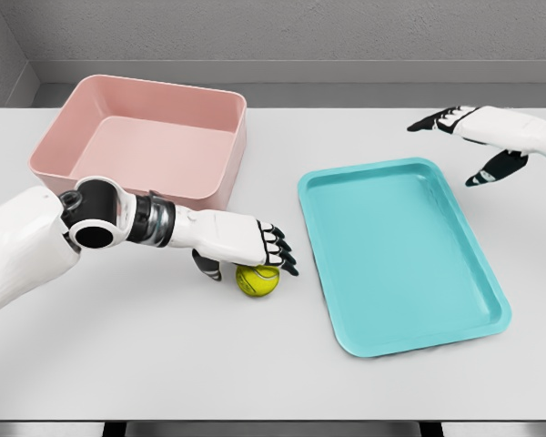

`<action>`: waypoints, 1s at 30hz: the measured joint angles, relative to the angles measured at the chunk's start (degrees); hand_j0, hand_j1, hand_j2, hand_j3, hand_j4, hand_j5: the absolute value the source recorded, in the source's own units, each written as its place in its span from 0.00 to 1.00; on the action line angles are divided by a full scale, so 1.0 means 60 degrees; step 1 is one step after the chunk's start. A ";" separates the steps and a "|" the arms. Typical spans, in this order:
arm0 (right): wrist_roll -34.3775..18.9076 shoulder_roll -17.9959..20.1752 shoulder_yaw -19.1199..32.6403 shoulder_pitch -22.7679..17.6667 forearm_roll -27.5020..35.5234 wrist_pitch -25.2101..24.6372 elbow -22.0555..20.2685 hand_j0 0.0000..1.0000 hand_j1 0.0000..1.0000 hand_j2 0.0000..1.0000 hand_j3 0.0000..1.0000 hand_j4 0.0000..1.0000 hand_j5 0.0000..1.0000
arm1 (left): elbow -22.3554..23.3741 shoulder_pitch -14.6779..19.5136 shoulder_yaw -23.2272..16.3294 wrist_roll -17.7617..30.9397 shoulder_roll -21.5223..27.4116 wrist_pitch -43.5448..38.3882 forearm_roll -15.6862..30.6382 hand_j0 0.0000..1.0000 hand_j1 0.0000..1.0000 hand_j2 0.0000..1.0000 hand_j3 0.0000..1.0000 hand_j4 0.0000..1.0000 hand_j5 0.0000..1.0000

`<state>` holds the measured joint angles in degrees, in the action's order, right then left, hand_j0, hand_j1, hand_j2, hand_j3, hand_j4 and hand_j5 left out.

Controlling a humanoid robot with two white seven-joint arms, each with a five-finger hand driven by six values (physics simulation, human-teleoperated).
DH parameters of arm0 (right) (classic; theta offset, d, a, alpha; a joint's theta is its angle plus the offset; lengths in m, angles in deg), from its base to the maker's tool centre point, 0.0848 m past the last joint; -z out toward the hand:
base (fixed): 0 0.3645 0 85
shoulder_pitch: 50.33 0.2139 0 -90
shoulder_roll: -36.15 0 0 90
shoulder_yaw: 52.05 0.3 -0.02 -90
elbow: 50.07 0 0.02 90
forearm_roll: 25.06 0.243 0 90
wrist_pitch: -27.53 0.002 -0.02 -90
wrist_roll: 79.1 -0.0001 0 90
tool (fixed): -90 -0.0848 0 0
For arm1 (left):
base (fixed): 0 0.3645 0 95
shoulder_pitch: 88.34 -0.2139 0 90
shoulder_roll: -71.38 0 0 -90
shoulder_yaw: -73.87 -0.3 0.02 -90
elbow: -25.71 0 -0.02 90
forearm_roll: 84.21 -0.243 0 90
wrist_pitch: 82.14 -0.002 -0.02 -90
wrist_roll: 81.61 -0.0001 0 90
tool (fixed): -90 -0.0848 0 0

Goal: Put the tennis from the blue tray into the pink basket with both arms

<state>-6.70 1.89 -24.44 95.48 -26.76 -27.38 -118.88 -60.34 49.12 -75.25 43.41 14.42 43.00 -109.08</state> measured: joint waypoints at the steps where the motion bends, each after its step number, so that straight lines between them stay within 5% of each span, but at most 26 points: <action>1: 0.0000 0.0000 -0.0001 0.0000 0.0000 0.0000 0.0000 1.00 1.00 1.00 1.00 1.00 1.00 | 0.0005 0.0000 -0.0003 0.0000 -0.0005 0.0000 0.0002 1.00 1.00 1.00 1.00 1.00 1.00; 15: 0.0000 0.0004 0.0010 0.0000 0.0000 0.0000 0.0000 1.00 1.00 1.00 1.00 1.00 1.00 | 0.0016 -0.0117 -0.0011 0.0000 -0.0135 -0.0001 -0.0009 1.00 1.00 1.00 1.00 1.00 1.00; 30: 0.0000 0.0005 0.0012 0.0015 0.0000 0.0000 0.0000 1.00 1.00 1.00 1.00 1.00 1.00 | -0.0002 -0.0234 -0.0022 -0.0001 -0.0129 -0.0001 0.0023 0.60 0.60 0.60 0.60 0.60 0.60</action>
<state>-6.70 1.92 -24.37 95.57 -26.75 -27.38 -118.88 -60.36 47.71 -75.39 43.41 13.65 42.99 -108.94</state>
